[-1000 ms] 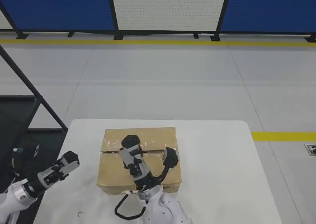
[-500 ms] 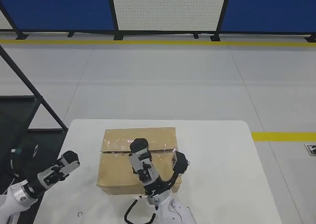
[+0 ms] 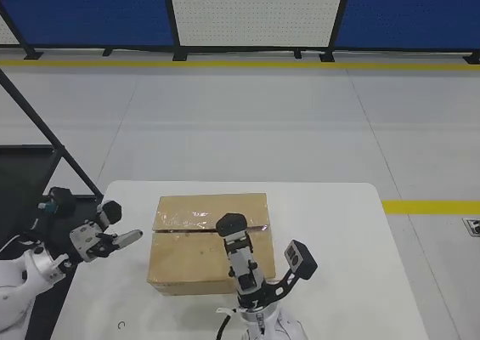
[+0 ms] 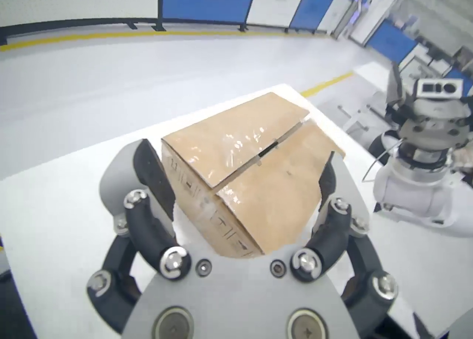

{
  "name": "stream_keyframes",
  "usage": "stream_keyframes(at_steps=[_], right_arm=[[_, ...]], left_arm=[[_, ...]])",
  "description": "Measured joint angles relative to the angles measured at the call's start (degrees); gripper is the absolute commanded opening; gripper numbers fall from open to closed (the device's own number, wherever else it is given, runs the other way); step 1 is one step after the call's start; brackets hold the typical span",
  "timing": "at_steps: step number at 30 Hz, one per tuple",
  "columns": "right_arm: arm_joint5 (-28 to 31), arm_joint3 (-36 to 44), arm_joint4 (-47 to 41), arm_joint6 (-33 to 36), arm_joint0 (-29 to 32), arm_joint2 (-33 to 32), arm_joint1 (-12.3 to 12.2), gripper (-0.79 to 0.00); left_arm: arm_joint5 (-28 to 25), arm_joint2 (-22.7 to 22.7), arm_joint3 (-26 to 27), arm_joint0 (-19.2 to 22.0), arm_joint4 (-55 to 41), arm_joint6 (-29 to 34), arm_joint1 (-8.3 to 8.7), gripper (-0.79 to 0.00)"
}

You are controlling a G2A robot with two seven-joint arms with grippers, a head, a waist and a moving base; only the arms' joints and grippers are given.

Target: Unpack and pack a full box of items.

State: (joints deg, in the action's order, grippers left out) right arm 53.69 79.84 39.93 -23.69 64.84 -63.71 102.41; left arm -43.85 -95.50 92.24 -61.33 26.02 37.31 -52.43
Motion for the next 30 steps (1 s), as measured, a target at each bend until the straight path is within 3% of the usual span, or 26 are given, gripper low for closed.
stream_keyframes(at_steps=[5, 7, 18, 24, 30], right_arm=[[0.8, 1.2, 0.7, -0.6, 1.8, -1.2, -0.5, 0.0], [0.0, 1.4, 0.9, -0.6, 2.1, -1.6, -0.6, 0.0], [-0.6, 2.0, 0.3, -0.2, 2.4, -1.6, -0.7, 0.0], [0.1, 3.2, -3.4, 1.4, 2.9, -2.1, -1.1, 0.0], [0.7, 3.0, -5.1, 2.0, 3.2, -2.9, -1.5, 0.0]], left_arm=[[0.3, 6.3, -0.6, 3.1, 16.6, -6.3, -0.61, 0.0], [0.9, 7.7, -1.0, 3.2, 17.9, -8.5, -0.83, 0.0], [1.9, 7.7, -0.2, 2.9, 18.4, -9.0, -0.85, 0.0], [5.8, 8.6, 4.2, 1.3, 30.4, -16.6, -0.97, 0.0], [8.4, 13.1, 5.8, 1.9, 42.4, -17.3, -1.2, 0.0]])
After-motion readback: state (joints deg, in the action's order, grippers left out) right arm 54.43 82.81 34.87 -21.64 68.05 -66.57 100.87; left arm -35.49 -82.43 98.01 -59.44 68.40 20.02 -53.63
